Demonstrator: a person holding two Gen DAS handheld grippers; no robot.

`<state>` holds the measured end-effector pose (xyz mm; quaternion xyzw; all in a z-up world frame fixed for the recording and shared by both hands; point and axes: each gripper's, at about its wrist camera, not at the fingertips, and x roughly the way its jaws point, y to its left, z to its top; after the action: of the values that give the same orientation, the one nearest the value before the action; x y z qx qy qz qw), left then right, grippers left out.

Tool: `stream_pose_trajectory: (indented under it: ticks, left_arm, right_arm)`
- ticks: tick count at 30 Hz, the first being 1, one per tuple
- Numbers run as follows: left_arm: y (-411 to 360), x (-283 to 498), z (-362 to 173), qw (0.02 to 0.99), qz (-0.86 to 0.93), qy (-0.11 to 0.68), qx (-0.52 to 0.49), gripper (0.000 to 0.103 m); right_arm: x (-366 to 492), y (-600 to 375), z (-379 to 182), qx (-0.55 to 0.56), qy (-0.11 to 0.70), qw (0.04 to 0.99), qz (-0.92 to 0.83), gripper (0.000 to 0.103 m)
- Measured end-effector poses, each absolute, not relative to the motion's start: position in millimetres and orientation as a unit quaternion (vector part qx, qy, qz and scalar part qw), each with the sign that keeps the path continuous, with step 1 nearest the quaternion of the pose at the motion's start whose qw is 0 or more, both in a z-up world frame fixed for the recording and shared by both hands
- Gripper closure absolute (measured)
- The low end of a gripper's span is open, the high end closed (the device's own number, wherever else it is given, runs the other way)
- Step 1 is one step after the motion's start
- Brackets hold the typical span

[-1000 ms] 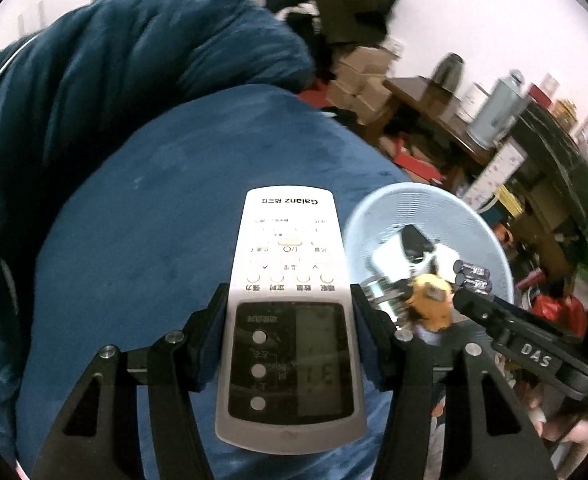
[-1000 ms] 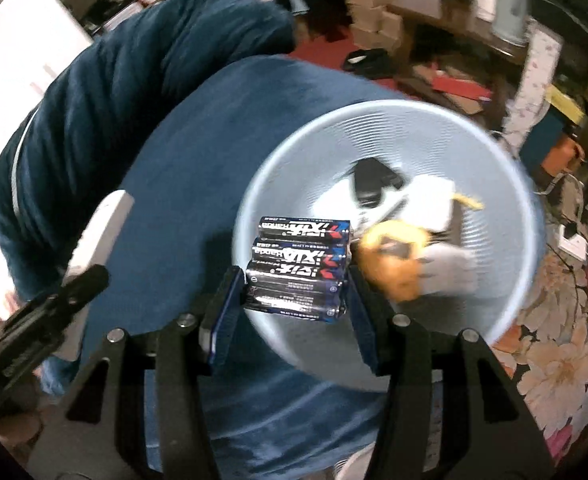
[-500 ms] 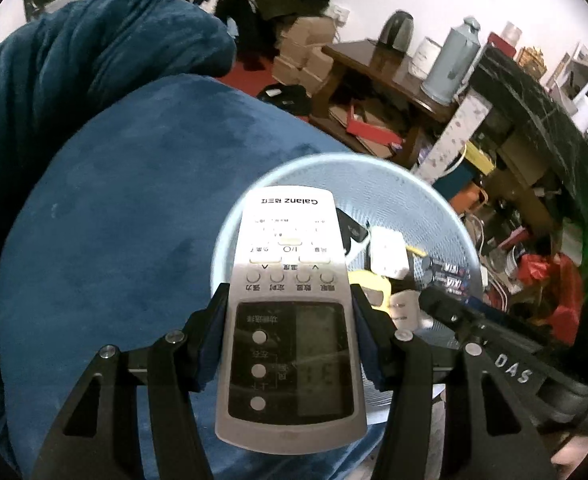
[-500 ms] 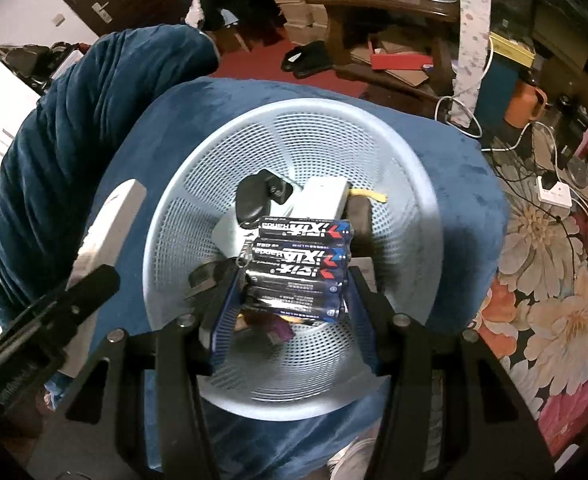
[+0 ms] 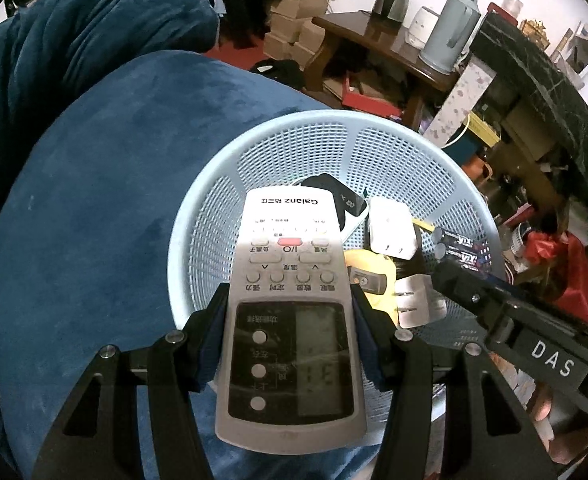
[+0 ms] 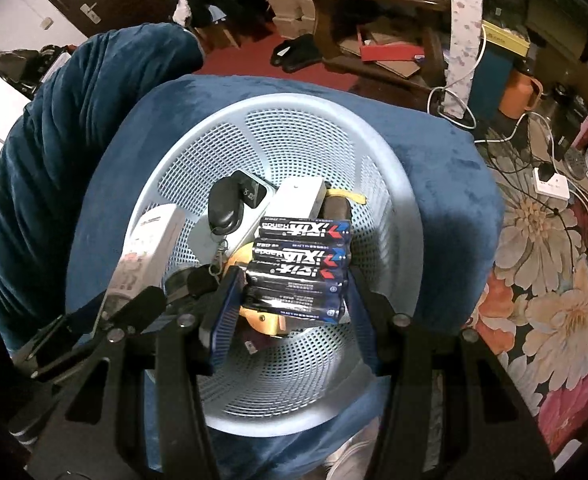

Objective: Organize rigid objects
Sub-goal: 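Lower the remote and battery pack into the basket and open both grippers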

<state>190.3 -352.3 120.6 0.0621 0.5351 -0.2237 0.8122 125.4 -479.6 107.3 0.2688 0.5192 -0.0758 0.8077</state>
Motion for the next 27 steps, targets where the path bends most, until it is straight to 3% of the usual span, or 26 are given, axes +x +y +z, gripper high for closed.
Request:
stream_pose_trajectory:
  ticks: [27]
  left_arm:
    - [-354, 196, 107, 0.799, -0.225, 0.553, 0.067, 0.045]
  right_arm:
    - [128, -483, 101, 0.266, 0.527, 0.802, -0.085, 0.050]
